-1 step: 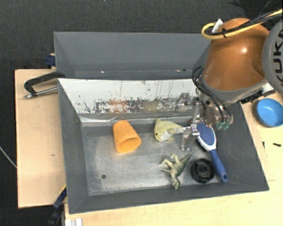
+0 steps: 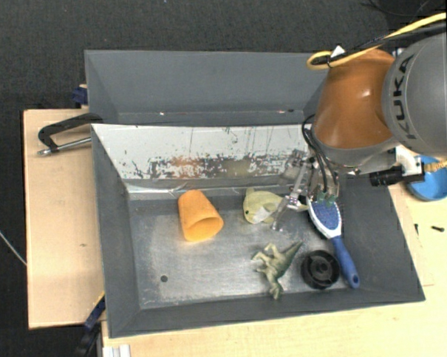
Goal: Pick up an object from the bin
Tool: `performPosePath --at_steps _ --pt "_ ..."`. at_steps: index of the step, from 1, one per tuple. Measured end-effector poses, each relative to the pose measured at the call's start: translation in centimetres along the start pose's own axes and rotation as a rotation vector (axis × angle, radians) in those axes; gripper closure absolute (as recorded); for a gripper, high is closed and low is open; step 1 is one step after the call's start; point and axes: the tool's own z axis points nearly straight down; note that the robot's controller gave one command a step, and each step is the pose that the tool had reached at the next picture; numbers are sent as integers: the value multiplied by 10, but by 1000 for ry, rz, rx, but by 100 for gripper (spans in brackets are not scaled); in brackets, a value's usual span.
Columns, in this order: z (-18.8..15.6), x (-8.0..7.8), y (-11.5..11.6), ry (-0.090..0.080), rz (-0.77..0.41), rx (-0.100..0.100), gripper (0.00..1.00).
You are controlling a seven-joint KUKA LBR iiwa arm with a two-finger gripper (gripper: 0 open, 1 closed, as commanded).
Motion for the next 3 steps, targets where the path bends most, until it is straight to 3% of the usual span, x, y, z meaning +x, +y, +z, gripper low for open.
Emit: performPosePath --at_steps 1,2,3 --pt "104 -11 24 -19 70 -6 0" --pt "96 -18 23 -42 72 -10 100" --pt "-49 -20 20 -17 80 -7 100"
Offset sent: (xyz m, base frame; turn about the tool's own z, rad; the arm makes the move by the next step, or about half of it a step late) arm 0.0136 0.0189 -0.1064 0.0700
